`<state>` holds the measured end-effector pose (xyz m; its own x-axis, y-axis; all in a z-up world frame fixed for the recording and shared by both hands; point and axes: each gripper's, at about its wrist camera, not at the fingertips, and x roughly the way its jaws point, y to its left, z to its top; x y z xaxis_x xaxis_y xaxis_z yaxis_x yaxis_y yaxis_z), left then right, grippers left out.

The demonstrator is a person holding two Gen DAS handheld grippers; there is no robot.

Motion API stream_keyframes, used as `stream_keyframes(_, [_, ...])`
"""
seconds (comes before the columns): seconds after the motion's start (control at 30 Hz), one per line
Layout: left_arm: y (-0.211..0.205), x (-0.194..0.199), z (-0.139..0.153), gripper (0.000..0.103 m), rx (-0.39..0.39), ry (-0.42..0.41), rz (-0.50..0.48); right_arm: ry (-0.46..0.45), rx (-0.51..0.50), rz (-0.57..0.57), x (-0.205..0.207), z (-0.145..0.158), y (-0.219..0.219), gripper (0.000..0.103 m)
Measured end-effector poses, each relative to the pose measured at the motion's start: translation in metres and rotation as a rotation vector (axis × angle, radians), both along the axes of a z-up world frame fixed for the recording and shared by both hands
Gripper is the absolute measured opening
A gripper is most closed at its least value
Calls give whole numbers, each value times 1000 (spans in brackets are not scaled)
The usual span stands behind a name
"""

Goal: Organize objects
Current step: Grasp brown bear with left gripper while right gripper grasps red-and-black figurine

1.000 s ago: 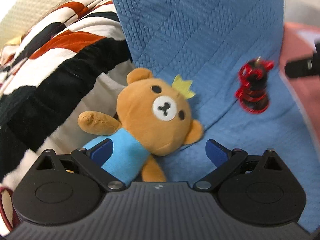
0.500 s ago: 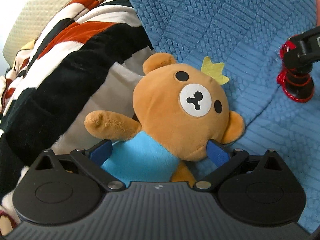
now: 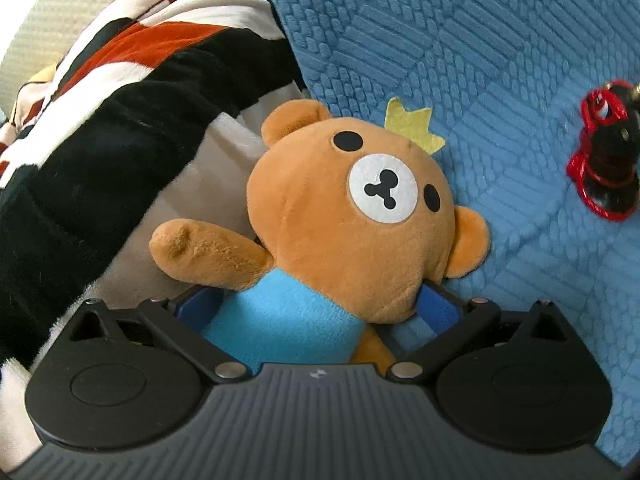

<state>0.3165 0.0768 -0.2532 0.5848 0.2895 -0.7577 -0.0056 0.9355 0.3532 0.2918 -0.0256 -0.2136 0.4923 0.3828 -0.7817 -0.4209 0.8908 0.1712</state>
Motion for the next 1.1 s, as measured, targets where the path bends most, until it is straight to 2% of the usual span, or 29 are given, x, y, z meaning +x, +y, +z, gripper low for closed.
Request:
stream_keyframes(0.27, [7,-13,21,81,-121,-38,29,-8,-16,10,-23,21,-8,54])
stream_keyframes(0.43, [9,-24,41,76,-310,-46,5,-16,-19,21,-37,28,-20,50])
stream_keyframes(0.53, [1,-34,52,77,-348,-62,11,-29,-22,25,-48,34,-27,43])
stream_keyframes(0.57, [-1,-35,54,77,-378,-57,11,-35,-19,31,-52,36,-29,32])
stream_keyframes(0.6, [0,-35,55,77,-430,-44,15,-44,-24,39,-56,38,-30,26])
stream_keyframes(0.67, [4,-37,56,77,-558,-11,36,-58,-34,49,-62,41,-33,27])
stream_keyframes(0.73, [7,-38,55,77,-643,17,56,-53,-36,43,-63,42,-36,27])
stream_keyframes(0.93, [16,-31,37,79,-710,84,140,-52,-33,32,-70,44,-44,27])
stream_keyframes(1.03, [28,-26,32,89,-776,104,179,-42,-15,35,-70,44,-45,27])
stream_keyframes(1.1, [34,-28,28,98,-834,117,187,-39,-10,39,-68,44,-42,32])
